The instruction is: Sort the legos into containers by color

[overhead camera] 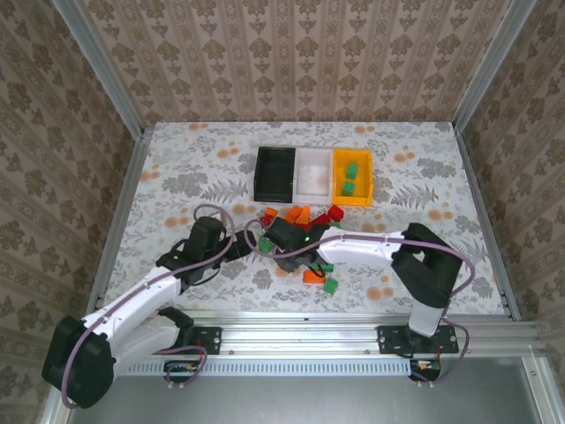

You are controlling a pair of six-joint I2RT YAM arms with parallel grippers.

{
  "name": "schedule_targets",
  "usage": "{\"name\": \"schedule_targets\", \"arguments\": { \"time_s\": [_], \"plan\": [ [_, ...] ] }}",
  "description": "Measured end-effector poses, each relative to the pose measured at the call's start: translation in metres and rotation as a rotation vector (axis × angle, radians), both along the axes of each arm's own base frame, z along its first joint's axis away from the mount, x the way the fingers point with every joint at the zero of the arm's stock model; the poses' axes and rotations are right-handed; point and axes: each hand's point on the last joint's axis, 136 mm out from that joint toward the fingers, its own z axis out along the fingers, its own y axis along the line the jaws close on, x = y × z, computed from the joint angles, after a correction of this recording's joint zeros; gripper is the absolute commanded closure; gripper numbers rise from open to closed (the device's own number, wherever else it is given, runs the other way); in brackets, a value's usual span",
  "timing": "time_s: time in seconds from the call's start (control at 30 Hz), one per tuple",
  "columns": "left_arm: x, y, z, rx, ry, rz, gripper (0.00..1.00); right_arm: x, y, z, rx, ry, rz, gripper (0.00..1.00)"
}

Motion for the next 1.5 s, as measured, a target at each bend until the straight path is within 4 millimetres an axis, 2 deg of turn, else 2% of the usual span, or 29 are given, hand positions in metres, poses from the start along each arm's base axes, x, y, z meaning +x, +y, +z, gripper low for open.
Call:
{"name": "schedule_targets", "arguments": {
  "time_s": [0.1, 0.17, 0.23, 0.33, 0.43, 0.53, 0.63, 0.73, 0.83, 1.0, 1.13, 1.2, 1.33, 1.43, 1.5],
  "plan": [
    [0.0, -0.002, -0.002, -0.004, 0.008, -0.007, 0.14, 0.006, 0.0, 0.034, 0.068, -0.054, -0.013, 0.73],
    [0.001, -0.004, -0.003, -0.011, 0.013, -0.01, 0.14, 0.024, -0.007, 0.054, 0.101, -0.084, -0.055, 0.73],
    [0.001, -0.006, -0.007, -0.013, 0.025, -0.014, 0.14, 0.056, -0.018, 0.07, 0.13, -0.116, -0.126, 0.74],
    [0.001, -0.01, -0.011, -0.018, 0.042, -0.022, 0.14, 0.115, -0.042, 0.085, 0.15, -0.156, -0.255, 0.74],
    [0.0, -0.013, -0.016, -0.018, 0.059, -0.03, 0.14, 0.169, -0.059, 0.083, 0.151, -0.181, -0.356, 0.73],
    [-0.004, -0.018, -0.02, -0.017, 0.074, -0.054, 0.14, 0.21, -0.071, 0.068, 0.13, -0.177, -0.422, 0.73],
    [-0.007, -0.022, -0.022, -0.017, 0.083, -0.07, 0.14, 0.237, -0.076, 0.05, 0.106, -0.154, -0.457, 0.71],
    [-0.009, -0.023, -0.023, -0.015, 0.091, -0.079, 0.14, 0.254, -0.082, 0.037, 0.087, -0.138, -0.48, 0.61],
    [-0.01, -0.024, -0.027, -0.002, 0.102, -0.088, 0.14, 0.255, -0.086, 0.031, 0.068, -0.118, -0.491, 0.46],
    [-0.008, -0.028, -0.029, 0.015, 0.114, -0.107, 0.14, 0.255, -0.087, 0.036, 0.062, -0.126, -0.49, 0.44],
    [-0.004, -0.032, -0.028, 0.017, 0.114, -0.122, 0.14, 0.238, -0.092, 0.049, 0.065, -0.138, -0.487, 0.45],
    [-0.005, -0.032, -0.028, 0.018, 0.116, -0.125, 0.14, 0.219, -0.099, 0.061, 0.08, -0.148, -0.496, 0.47],
    [-0.007, -0.035, -0.027, 0.017, 0.112, -0.137, 0.14, 0.161, -0.112, 0.086, 0.122, -0.174, -0.507, 0.45],
    [-0.008, -0.038, -0.025, 0.012, 0.104, -0.147, 0.15, 0.126, -0.121, 0.082, 0.139, -0.159, -0.514, 0.39],
    [-0.01, -0.04, -0.023, 0.008, 0.098, -0.155, 0.15, 0.104, -0.132, 0.063, 0.117, -0.117, -0.52, 0.36]
  ]
}}
